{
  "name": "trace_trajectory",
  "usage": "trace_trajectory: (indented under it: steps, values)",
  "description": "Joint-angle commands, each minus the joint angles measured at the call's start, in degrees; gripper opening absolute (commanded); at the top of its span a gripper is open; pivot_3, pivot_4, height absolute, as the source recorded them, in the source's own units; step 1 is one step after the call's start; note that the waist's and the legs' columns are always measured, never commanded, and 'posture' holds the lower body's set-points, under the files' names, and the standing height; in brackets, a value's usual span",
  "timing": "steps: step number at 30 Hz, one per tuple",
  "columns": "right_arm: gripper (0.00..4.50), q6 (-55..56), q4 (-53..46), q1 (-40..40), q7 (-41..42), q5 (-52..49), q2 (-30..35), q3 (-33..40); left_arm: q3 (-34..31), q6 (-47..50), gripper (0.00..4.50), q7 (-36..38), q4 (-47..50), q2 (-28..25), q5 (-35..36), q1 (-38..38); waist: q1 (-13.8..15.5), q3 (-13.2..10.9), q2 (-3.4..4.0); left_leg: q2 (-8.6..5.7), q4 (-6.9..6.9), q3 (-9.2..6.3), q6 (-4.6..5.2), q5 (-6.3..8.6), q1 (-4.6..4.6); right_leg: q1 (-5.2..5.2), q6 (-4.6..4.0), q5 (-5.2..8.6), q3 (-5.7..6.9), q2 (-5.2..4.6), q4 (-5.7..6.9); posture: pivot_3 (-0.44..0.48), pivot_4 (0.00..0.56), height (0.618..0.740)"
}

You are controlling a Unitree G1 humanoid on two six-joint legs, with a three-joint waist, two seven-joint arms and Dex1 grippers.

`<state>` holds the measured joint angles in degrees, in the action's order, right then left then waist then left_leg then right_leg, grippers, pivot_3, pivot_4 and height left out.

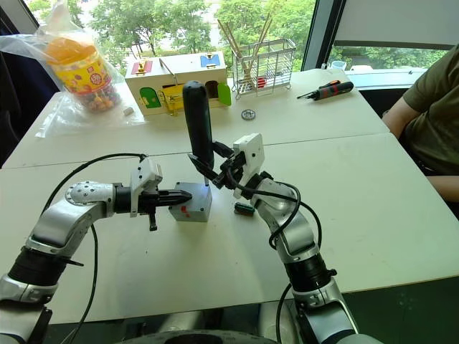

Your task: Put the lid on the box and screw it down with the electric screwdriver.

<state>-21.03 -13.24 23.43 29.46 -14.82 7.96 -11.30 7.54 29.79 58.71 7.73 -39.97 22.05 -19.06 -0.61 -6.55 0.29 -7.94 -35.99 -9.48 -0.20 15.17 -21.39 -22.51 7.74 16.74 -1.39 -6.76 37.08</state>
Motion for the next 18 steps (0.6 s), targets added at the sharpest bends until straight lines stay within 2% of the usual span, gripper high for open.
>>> trace_trajectory:
  steps: [1,5,8,11,12,14,15,18]
  values:
    - [1.93,-8.5,-8.4,6.3,-2.6,-6.9,0.5,6.5,0.0,1.1,0.0,0.8,-1.3,-0.5,-0.3,0.0,0.1,-0.4,0.01,0.0,0.0,-0.01,-0.01,0.0,-0.06,-0.05,0.0,0.0,0.0,0.0,0.0,0.0,0.15,0.74]
    - [1.93,-16.0,-9.5,13.7,-12.1,-20.8,-3.4,19.7,0.9,-0.4,0.0,1.0,-3.4,0.4,-1.4,-0.2,0.0,-0.7,0.01,0.0,0.01,-0.05,-0.05,-0.03,-0.3,-0.23,-0.01,-0.01,-0.01,-0.02,0.04,0.0,0.15,0.74]
    - [1.93,-23.2,-8.1,18.3,-18.7,-27.7,-1.4,27.5,-0.2,0.7,0.0,0.6,-3.1,2.0,0.6,-1.3,0.1,-0.8,0.02,-0.01,0.01,-0.04,-0.11,-0.07,-0.34,-0.28,-0.01,-0.02,0.0,-0.03,0.02,0.0,0.15,0.74]
    - [1.93,-35.9,-6.4,22.7,-24.5,-33.1,5.9,32.9,-3.4,5.1,0.0,0.2,0.3,3.9,6.4,-3.8,0.0,-0.9,0.03,-0.04,0.0,-0.06,-0.05,-0.03,-0.39,-0.27,-0.01,-0.01,0.0,-0.05,-0.01,0.0,0.15,0.74]
    - [1.93,-43.2,-4.8,24.1,-25.0,-35.6,9.8,34.2,-3.9,6.2,0.0,0.1,1.5,4.1,7.5,-5.0,0.0,-1.0,0.06,-0.04,-0.03,-0.05,-0.04,-0.04,-0.51,-0.24,-0.01,-0.02,-0.01,-0.06,0.02,0.0,0.15,0.74]
    - [1.93,-54.1,-2.5,25.4,-24.7,-34.6,19.4,33.1,-4.1,7.1,0.0,-0.1,2.9,4.4,8.0,-6.7,-0.1,-1.2,-0.03,-0.04,-0.22,-0.05,-0.11,-0.1,-1.15,-0.82,-0.04,-0.05,-0.01,-0.07,0.2,0.0,0.15,0.74]
    - [1.93,-57.8,-1.2,25.6,-24.3,-33.5,23.8,32.1,-3.6,6.9,0.0,-0.1,3.2,4.4,7.7,-7.2,0.0,-1.3,-0.05,-0.02,-0.25,-0.06,-0.45,-0.3,-1.28,-0.92,-0.05,-0.06,0.01,-0.1,0.22,0.0,0.15,0.74]
    - [1.93,-64.7,2.3,24.6,-20.3,-31.8,35.2,28.3,-1.1,5.5,0.0,0.6,4.4,4.3,5.9,-7.4,-0.2,-1.4,0.03,0.0,-0.26,0.02,-0.46,-0.32,-1.59,-1.15,-0.05,-0.06,0.03,-0.17,0.13,0.0,0.15,0.74]
